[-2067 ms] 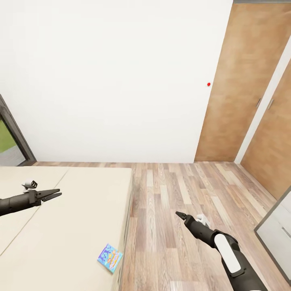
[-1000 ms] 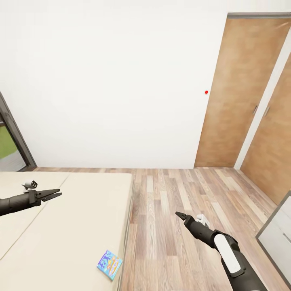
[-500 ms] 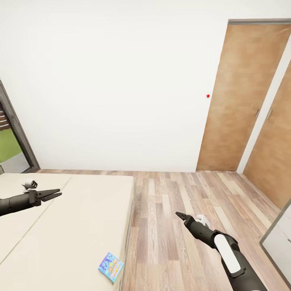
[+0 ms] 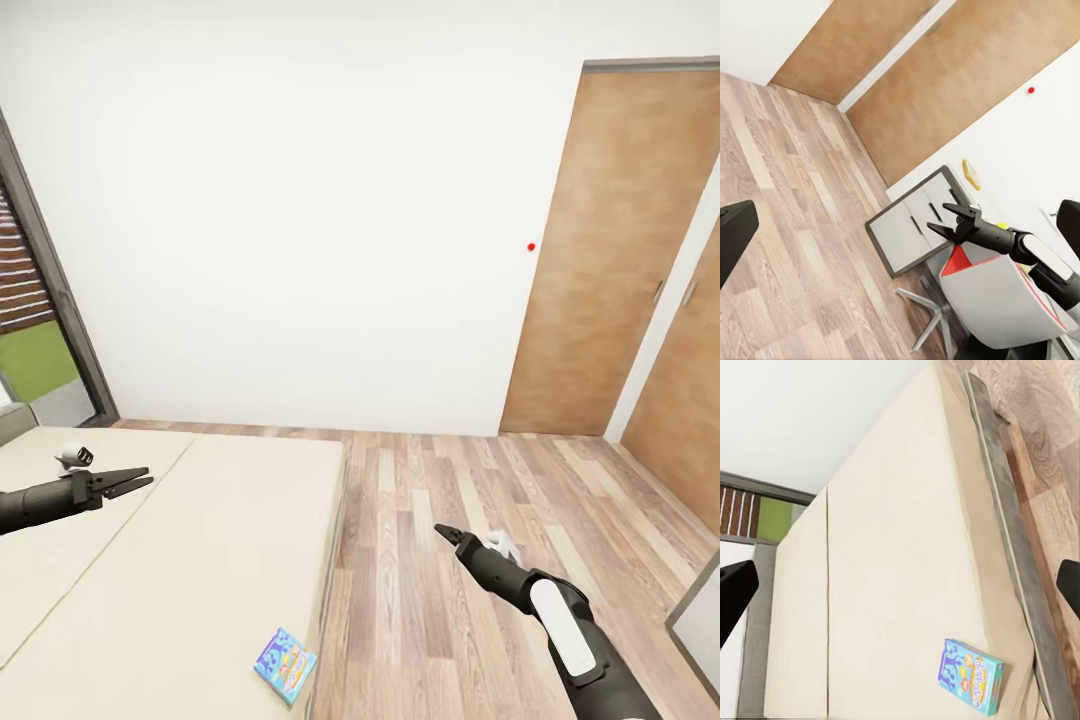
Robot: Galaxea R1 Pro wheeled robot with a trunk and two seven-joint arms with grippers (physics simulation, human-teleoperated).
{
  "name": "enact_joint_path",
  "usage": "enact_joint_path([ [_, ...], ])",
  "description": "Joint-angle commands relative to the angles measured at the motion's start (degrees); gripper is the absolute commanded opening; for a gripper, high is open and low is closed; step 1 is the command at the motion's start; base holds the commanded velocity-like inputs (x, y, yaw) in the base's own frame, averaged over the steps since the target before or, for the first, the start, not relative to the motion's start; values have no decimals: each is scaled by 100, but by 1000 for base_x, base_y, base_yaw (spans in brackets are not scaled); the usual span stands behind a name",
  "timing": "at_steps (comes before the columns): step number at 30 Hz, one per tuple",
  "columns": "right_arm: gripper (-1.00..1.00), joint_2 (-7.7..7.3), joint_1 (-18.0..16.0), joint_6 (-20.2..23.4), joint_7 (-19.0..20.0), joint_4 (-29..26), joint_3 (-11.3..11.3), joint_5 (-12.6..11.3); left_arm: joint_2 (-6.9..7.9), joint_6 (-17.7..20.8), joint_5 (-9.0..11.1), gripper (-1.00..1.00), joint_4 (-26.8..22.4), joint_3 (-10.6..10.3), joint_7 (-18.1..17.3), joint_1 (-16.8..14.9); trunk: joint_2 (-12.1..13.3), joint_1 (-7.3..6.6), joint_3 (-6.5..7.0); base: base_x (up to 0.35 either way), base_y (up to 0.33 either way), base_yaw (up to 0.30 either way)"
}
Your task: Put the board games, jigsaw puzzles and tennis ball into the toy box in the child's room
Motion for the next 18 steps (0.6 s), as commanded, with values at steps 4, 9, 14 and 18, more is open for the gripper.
enact_joint_path([
  [4,100,0,-4,39,18,-9,-17,1,0,60,4,100,2,-2,-18,-6,-13,4,20,0,0,138],
  [9,100,1,-4,40,18,-19,-10,1,0,60,4,100,1,-3,-18,-6,-13,4,42,0,0,50],
  [14,100,1,-4,40,18,-20,-8,1,0,60,4,100,1,-4,-18,-6,-13,4,78,0,0,8],
  [18,100,-6,-4,40,24,-27,-10,1,0,60,4,100,1,-4,-18,-6,-13,4,88,0,0,1],
])
